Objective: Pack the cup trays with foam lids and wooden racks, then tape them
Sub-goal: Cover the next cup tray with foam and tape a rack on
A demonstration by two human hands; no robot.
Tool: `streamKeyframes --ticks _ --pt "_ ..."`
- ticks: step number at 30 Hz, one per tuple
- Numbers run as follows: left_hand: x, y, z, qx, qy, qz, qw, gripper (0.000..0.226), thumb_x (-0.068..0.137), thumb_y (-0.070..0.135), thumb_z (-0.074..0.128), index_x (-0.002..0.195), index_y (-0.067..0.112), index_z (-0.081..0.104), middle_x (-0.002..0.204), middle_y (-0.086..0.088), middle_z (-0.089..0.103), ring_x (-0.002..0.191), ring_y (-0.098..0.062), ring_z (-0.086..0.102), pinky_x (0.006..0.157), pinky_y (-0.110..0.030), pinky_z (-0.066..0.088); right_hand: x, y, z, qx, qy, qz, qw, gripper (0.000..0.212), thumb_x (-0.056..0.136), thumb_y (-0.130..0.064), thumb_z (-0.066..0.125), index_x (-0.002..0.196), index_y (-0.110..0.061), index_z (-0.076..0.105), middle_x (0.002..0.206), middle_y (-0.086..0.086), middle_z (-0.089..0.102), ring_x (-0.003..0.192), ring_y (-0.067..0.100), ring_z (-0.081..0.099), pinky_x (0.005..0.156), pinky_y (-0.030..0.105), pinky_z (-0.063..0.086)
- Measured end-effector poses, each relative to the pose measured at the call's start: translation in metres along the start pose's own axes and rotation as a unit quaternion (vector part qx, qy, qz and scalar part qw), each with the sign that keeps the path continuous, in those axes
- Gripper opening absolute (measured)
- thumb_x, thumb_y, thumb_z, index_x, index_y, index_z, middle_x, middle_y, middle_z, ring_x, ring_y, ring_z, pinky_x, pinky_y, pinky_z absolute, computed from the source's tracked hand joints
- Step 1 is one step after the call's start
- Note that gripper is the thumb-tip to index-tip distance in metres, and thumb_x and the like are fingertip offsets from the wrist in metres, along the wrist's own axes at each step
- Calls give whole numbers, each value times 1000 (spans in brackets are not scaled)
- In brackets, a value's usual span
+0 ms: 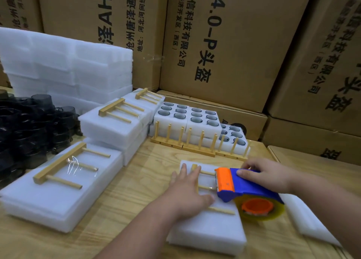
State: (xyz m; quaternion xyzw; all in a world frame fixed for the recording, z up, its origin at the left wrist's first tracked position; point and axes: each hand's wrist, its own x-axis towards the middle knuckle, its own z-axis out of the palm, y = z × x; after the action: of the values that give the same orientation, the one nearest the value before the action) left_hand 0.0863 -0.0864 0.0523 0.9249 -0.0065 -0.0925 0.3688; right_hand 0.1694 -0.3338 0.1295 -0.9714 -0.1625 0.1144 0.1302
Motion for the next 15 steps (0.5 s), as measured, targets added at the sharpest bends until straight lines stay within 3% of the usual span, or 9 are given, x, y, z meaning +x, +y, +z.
streamKeyframes --ticks 2,5,8,10,12,15 --pt "4 9 -3 94 1 -12 996 97 88 55 58 161 39 -4 166 -4 -30 150 -33 -33 125 -52 -4 -3 8 11 27 31 -6 999 28 94 -67 49 102 -44 63 104 -17 65 95 2 61 78 26 47" --pt "10 27 -1 141 5 26 990 106 82 63 53 163 28 -6 166 -3 -29 148 -27 -37 123 -51 -12 -9 20 21 87 71 -12 994 30 92 -67 53 112 -47 61 110 -19 66 101 1 62 88 27 50" --pt "15 35 8 165 -3 51 985 115 77 84 46 163 28 -7 169 -1 -22 151 -24 -33 123 -55 -12 -23 32 22 164 44 -47 984 61 73 -80 67 127 -54 52 120 -20 63 105 -2 63 92 25 53" --pt "16 33 15 195 -2 57 979 124 69 96 42 162 30 -7 170 2 -16 152 -27 -29 123 -59 -8 -33 37 23 158 3 -70 985 89 53 -80 81 131 -67 41 128 -28 55 111 -8 58 94 20 50" --pt "16 30 19 233 1 61 971 131 61 102 40 163 33 -5 171 4 -12 153 -29 -28 123 -62 -6 -37 41 27 86 -3 -87 992 103 49 -71 87 132 -77 26 133 -44 40 118 -19 46 94 11 43" --pt "17 34 18 261 -13 47 964 137 56 104 42 163 31 -4 171 3 -14 152 -30 -30 122 -64 -6 -35 41 29 24 34 -105 994 95 64 -44 73 132 -81 17 131 -55 26 119 -26 35 88 5 38"
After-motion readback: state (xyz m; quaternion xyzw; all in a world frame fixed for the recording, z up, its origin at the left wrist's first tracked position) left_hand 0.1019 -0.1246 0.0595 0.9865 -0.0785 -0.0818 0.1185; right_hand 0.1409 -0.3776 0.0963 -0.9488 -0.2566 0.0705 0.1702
